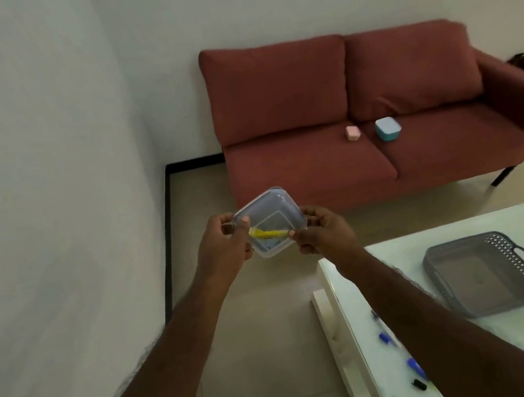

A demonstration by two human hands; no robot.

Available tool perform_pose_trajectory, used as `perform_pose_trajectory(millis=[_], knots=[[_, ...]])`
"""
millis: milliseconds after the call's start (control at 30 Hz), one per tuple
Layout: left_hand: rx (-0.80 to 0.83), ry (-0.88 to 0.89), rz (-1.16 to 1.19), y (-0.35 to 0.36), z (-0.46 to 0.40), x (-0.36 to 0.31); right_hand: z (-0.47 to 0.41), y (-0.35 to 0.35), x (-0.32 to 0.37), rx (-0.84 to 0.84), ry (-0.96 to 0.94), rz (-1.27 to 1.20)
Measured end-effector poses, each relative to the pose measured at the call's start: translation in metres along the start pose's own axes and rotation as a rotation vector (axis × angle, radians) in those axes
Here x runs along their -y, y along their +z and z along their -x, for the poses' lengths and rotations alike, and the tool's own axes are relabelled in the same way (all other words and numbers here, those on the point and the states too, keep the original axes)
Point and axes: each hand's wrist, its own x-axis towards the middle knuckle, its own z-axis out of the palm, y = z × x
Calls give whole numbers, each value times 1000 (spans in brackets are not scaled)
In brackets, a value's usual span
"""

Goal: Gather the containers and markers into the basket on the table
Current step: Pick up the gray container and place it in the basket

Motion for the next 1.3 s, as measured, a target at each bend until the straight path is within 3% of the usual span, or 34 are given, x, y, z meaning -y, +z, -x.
perform_pose_trajectory(millis=[233,400,533,933,1133,1300], knots=[[19,52,48,3,2,-38,19,-15,34,-14,-103,-62],[85,162,99,19,12,-45,39,-35,41,86,-76,-291],[192,213,75,43,21,-39,59,-62,35,24,-47,-467],[294,409,-141,167,82,-33,99,-174,3,-249,96,-412],[335,509,-321,262,114,-22,108,-254,-30,-258,182,-277],[429,402,-322,354,130,-13,95,-349,-65,-297,208,-362]])
